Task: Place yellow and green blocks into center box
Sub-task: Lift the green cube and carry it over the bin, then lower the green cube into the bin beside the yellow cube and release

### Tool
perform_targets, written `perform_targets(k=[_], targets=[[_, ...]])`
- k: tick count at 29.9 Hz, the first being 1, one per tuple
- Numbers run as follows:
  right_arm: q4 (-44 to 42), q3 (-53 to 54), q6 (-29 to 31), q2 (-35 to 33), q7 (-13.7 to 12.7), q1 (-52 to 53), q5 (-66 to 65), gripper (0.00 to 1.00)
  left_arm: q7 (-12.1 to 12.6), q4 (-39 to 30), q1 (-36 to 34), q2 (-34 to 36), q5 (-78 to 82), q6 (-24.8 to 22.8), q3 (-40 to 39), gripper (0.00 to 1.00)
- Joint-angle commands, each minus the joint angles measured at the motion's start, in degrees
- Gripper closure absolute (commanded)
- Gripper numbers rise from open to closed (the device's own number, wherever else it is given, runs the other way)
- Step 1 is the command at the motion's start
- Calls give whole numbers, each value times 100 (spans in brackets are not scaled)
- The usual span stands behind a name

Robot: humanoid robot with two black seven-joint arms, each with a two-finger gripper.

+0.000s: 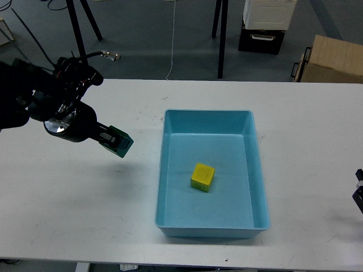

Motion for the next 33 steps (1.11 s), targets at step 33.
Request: perform_targets(k=[33], targets=[[-158, 26, 0, 141, 0, -149, -2, 0, -369, 2256, 1053, -2250, -612, -1, -32, 81]])
